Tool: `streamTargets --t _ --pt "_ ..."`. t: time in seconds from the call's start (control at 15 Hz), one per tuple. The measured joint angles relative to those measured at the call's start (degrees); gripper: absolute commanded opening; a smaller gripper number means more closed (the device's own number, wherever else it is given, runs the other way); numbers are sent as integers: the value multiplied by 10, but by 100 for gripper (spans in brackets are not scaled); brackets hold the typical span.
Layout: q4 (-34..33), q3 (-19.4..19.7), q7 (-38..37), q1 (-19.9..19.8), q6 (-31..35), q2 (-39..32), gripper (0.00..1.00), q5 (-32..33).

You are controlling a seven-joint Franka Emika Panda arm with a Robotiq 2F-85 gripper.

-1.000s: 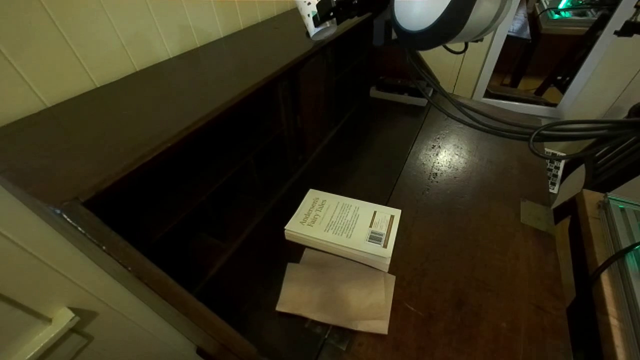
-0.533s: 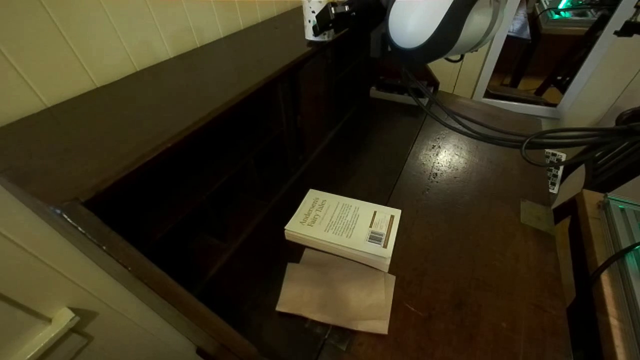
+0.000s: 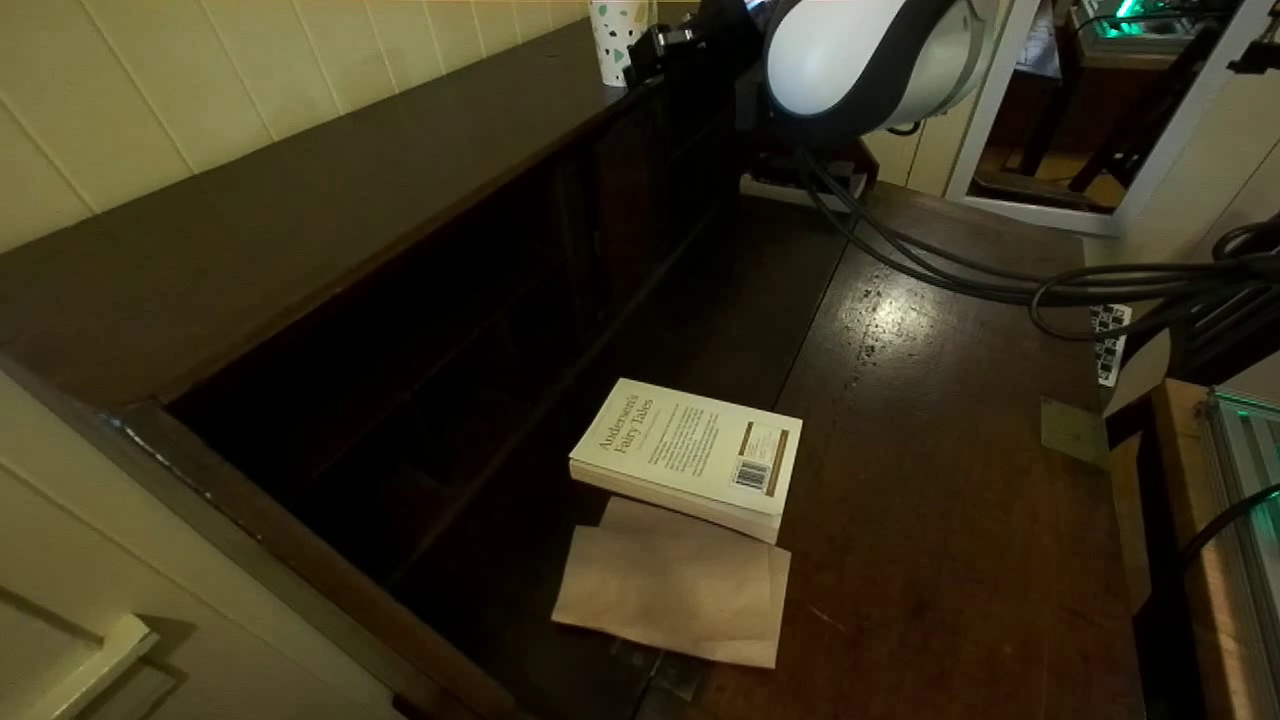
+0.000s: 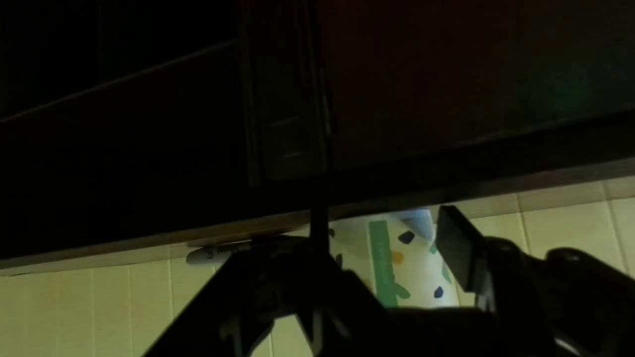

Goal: Place the cup on the top shelf

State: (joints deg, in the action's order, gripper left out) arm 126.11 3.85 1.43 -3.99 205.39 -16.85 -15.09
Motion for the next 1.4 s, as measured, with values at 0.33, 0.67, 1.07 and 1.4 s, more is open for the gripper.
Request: streamTargets --t 0.33,0.67,1.07,1.4 --pt "-11 -3 0 0 -17 1 34 -1" --pt "-9 0 0 2 -79 26 34 -6" --pt "18 47 5 37 -139 82 34 -38" --pt "49 125 4 81 -237 127 34 -32"
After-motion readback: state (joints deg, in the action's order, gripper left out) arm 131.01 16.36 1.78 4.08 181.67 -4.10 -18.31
